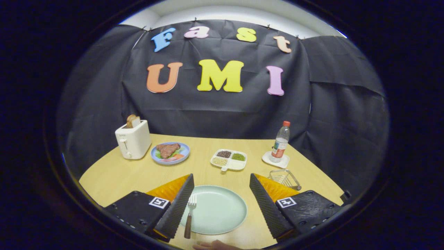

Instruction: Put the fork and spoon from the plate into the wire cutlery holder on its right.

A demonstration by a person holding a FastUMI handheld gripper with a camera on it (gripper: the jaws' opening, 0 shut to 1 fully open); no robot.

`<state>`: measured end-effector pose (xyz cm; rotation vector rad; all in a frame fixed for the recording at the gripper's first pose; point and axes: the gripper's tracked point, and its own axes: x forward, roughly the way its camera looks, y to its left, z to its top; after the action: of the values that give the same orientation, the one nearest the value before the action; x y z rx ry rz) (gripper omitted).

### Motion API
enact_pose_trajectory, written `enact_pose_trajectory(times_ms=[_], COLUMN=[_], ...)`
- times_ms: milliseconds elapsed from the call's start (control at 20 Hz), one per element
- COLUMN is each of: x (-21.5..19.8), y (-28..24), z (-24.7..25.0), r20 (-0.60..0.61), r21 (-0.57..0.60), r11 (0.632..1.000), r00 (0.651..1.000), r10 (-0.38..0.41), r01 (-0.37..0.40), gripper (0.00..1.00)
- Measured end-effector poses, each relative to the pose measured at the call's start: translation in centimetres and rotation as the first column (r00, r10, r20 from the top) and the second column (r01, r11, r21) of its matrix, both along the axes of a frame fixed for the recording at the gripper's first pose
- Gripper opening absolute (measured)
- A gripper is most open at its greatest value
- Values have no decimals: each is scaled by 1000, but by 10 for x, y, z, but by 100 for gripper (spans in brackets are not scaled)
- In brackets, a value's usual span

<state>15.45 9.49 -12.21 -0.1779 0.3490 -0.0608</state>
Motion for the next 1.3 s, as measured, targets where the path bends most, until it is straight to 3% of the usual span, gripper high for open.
enact_pose_trajectory(times_ms=[200,500,750,1000,1300], x=[1,5,8,2,-11], y=[25,11,13,22,24], z=[-19,-70,-94,-128,-169], r20=[-45,-247,-345,-470,-647], r21=[6,64,124,134,153], r11=[999,997,991,989,980], r00=[998,969,938,883,762], r10=[48,-27,-12,7,6], r01=[-48,44,58,63,123], gripper=[95,95,95,94,89])
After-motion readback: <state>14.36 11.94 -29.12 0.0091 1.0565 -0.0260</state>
